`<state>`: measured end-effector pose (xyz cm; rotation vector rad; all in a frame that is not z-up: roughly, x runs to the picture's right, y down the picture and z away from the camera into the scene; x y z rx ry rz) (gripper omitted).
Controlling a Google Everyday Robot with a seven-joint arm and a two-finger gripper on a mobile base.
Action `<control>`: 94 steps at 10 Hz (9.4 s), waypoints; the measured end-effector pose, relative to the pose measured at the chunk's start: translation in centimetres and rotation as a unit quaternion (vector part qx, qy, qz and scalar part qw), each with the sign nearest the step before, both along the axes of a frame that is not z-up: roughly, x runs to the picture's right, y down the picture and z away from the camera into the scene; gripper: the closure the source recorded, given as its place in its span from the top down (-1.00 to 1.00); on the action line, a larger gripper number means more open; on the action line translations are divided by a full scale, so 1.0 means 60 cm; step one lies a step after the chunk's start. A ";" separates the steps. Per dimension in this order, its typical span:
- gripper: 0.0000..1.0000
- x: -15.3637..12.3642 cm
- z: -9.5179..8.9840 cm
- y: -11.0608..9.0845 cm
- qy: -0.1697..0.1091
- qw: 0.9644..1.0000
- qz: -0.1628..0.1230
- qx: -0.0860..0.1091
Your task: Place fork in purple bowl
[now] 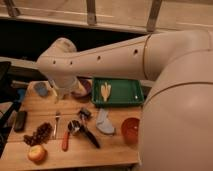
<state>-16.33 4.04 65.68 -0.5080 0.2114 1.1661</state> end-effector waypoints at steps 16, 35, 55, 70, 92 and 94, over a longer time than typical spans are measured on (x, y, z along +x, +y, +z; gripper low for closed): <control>0.60 -0.193 0.220 0.171 -0.070 0.989 -0.049 -0.120; 0.60 -0.245 0.276 0.082 -0.136 0.989 0.002 -0.059; -0.32 -0.234 0.370 0.151 -0.115 0.986 0.037 -0.111; 0.45 -0.279 0.298 0.093 -0.142 0.988 0.003 -0.064; -0.58 -0.333 0.351 0.178 -0.151 0.979 -0.030 -0.137; -0.96 -0.331 0.351 0.174 -0.150 0.979 -0.030 -0.136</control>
